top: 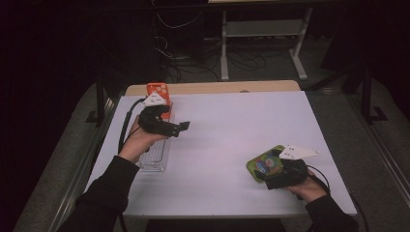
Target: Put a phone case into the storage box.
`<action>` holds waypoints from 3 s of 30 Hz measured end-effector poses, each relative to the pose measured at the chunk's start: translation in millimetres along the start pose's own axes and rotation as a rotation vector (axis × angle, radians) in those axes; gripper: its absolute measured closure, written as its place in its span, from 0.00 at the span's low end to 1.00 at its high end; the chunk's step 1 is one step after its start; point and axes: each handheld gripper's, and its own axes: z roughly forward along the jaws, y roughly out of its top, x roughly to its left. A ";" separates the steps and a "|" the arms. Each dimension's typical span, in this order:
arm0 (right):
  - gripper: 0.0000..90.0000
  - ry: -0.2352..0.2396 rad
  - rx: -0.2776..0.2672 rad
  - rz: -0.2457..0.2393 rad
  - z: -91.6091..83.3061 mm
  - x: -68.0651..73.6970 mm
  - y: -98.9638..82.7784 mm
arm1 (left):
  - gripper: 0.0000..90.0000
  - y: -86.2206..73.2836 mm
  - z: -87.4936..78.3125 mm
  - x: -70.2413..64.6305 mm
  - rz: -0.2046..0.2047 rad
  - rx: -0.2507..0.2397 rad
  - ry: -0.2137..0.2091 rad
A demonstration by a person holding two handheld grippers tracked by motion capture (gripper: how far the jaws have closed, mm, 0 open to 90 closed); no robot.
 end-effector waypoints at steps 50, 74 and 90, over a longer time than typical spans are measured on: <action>0.40 -0.193 0.149 0.169 -29.1 -27.4 -5.9 | 0.03 -81.1 27.9 -79.5 0.030 0.039 -0.221; 0.98 -0.305 0.270 0.264 -30.2 -69.0 -26.9 | 0.03 -83.7 32.5 -80.0 0.053 0.072 -0.226; 0.98 -0.248 0.285 0.226 9.0 -72.3 -6.0 | 0.03 -83.9 33.7 -80.5 0.050 0.074 -0.226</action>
